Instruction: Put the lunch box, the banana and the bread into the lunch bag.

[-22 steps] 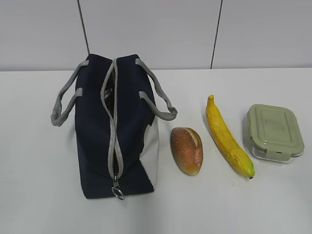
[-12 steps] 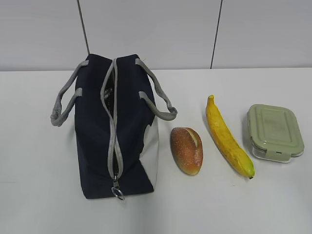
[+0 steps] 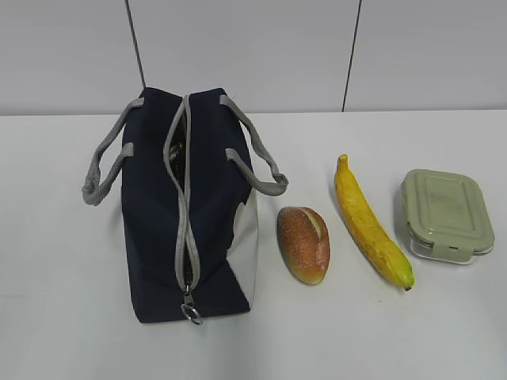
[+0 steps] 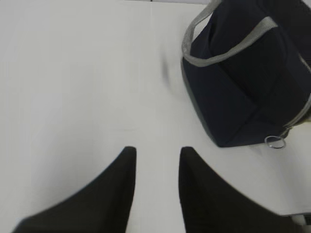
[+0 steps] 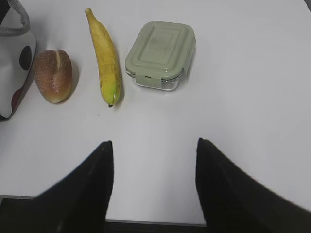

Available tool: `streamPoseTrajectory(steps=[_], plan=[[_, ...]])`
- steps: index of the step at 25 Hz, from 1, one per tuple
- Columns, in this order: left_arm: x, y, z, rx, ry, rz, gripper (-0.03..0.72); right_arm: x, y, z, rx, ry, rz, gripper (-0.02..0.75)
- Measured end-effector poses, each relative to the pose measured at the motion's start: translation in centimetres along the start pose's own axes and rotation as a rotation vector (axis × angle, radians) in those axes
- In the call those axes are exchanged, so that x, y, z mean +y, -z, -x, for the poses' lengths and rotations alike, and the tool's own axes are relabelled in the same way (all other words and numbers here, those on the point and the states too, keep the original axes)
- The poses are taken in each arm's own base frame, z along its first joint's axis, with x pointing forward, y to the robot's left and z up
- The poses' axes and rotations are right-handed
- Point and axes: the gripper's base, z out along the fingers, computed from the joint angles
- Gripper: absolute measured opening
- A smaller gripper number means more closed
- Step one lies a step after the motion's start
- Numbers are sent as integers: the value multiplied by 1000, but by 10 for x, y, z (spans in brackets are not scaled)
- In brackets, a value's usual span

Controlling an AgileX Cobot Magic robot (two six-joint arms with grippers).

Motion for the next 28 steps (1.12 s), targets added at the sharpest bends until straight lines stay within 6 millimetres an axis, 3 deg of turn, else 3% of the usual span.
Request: streamPoseTrajectory(steps=[14,28], plan=[[-12,-63,93,255,101,-81,240,0,0,0,0,0,0,404],[-26,-145,142,428,239,-185,246,0,0,0,0,0,0,404]])
